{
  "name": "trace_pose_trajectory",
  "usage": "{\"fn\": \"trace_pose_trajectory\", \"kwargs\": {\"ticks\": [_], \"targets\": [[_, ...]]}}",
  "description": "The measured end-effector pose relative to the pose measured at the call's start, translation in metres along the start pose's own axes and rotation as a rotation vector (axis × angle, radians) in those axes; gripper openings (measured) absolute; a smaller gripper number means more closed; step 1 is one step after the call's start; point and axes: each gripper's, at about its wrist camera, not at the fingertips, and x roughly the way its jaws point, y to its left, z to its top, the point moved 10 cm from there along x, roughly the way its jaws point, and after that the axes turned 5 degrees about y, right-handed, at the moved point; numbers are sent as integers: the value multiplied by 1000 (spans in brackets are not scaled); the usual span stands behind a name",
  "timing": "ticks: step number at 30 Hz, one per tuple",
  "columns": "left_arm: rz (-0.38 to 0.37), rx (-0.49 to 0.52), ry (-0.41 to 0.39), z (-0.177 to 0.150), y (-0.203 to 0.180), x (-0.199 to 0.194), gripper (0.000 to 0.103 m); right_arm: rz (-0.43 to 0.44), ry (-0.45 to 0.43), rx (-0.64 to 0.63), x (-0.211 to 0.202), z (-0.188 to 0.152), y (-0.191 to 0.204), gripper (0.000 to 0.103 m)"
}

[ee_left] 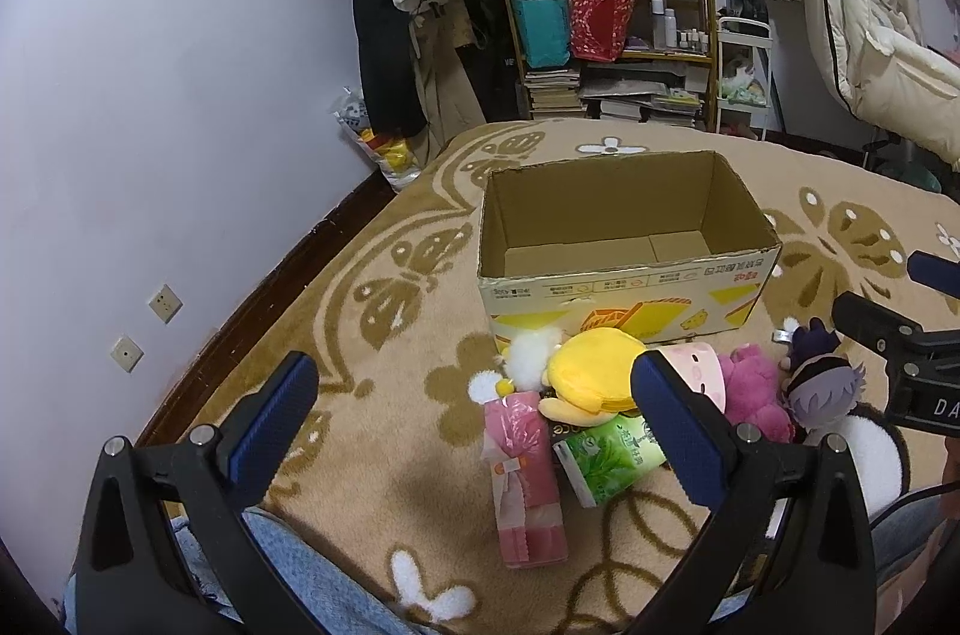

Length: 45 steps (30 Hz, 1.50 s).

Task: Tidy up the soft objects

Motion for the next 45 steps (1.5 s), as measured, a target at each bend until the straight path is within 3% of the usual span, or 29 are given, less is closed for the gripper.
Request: {"fn": "trace_pose_trajectory", "kwargs": {"ticks": [45], "targets": [[-12,14,8,5,-1,3,103,-7,11,8,7,-3,-3,103]]}}
